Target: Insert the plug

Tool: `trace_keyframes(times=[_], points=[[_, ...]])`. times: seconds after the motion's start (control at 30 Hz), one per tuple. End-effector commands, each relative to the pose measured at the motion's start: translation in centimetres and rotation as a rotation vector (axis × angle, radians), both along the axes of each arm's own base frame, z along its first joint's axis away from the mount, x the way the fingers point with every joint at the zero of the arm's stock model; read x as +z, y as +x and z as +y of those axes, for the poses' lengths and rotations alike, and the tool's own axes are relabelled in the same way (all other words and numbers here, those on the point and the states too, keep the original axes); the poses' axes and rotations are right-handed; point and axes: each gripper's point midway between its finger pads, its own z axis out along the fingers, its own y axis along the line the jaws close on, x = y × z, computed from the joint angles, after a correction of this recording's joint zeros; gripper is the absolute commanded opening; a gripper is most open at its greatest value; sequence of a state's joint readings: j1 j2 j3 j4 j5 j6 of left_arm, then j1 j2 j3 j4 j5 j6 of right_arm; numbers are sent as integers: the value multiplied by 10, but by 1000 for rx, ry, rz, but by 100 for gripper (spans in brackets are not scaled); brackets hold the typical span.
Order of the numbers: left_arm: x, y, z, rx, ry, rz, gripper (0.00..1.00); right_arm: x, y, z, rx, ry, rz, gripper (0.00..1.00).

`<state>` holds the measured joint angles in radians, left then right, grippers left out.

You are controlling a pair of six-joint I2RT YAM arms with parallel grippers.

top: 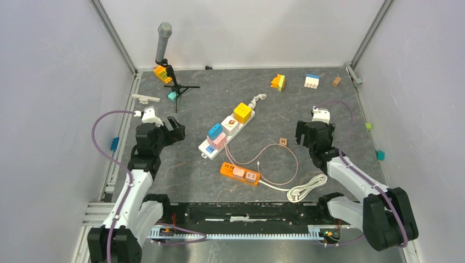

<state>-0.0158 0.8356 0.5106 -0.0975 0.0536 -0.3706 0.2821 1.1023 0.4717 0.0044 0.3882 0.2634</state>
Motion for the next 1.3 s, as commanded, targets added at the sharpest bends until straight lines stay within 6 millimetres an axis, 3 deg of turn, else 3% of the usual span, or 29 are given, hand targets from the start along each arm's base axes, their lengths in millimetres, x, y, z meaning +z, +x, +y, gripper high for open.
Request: trace_keyframes(times=[0.0, 0.43, 0.83, 0.97, 1.13, 1.27], points=[[20, 11, 10, -18, 122, -175, 100, 38, 17, -20, -103, -45, -202, 98], [-21, 5, 14, -59, 227, -185, 100, 18, 5, -43, -136, -179, -224, 98], [-52, 23, 12, -127, 312, -151, 100, -16, -5, -60, -120, -348, -156, 98], [-62, 34, 22, -81, 318, -74, 100, -13, -8, -61, -93, -365, -244, 98], [-40, 48, 10, -130, 335, -271, 100, 1, -5, -62, -76, -346, -353, 98], [-44, 70, 14, -128, 367, -241, 100, 6, 1, -63, -56, -343, -384, 98]])
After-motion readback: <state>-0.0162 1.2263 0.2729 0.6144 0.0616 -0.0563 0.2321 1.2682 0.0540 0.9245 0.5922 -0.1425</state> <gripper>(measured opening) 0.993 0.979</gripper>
